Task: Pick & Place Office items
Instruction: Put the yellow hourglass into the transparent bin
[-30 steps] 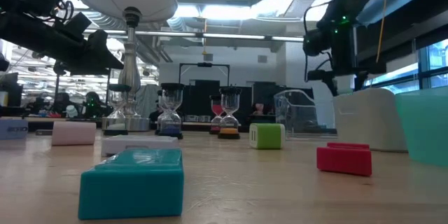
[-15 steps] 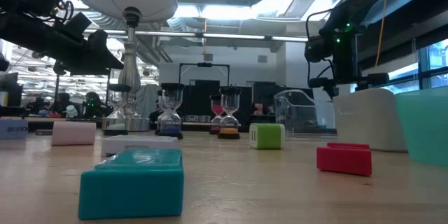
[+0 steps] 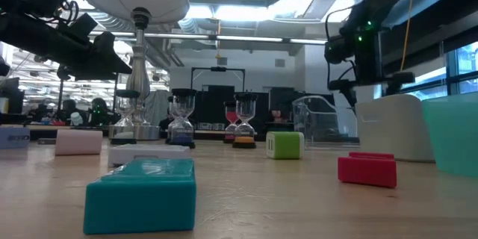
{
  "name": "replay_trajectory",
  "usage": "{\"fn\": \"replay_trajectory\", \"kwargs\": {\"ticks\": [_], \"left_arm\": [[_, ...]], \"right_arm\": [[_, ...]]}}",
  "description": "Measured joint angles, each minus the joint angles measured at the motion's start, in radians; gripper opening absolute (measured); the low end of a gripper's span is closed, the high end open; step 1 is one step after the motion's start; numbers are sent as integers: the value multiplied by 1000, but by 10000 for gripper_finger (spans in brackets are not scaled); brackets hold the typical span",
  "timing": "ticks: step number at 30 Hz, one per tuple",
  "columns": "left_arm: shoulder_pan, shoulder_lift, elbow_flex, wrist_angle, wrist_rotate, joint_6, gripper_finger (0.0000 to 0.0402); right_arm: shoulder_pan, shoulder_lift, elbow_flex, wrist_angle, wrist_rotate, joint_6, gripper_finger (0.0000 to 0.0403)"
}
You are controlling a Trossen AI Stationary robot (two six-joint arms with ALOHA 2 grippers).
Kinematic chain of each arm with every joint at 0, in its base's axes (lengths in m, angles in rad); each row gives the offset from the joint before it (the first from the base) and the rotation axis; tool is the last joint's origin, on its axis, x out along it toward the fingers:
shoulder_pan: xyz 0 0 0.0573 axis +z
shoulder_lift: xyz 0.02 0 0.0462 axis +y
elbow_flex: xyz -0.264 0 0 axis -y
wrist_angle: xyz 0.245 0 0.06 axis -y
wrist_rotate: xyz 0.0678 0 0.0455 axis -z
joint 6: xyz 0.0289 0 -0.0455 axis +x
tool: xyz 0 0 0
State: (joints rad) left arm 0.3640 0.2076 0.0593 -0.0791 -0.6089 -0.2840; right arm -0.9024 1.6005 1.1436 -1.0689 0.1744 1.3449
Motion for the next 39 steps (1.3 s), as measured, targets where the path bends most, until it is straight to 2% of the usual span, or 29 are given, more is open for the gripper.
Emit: {"fn": "replay_trajectory", "kwargs": {"ticks": [5, 12, 18, 25, 30, 39], "left_arm": [[0, 0, 0, 0, 0, 0, 297], [0, 0, 0, 0, 0, 0, 297], [0, 0, 0, 0, 0, 0, 297], [0, 0, 0, 0, 0, 0, 297], [0, 0, 0, 0, 0, 0, 297], [0, 0, 0, 0, 0, 0, 297]], "right_arm": [[49, 0, 148, -165, 70, -3, 395], [166, 0, 320, -282, 80, 2, 385], [308, 0, 396, -277, 71, 58, 385], [494, 4, 411, -220, 67, 179, 384], [628, 48, 411, -166, 114, 288, 384], [739, 202, 506, -111, 45, 194, 384]]}}
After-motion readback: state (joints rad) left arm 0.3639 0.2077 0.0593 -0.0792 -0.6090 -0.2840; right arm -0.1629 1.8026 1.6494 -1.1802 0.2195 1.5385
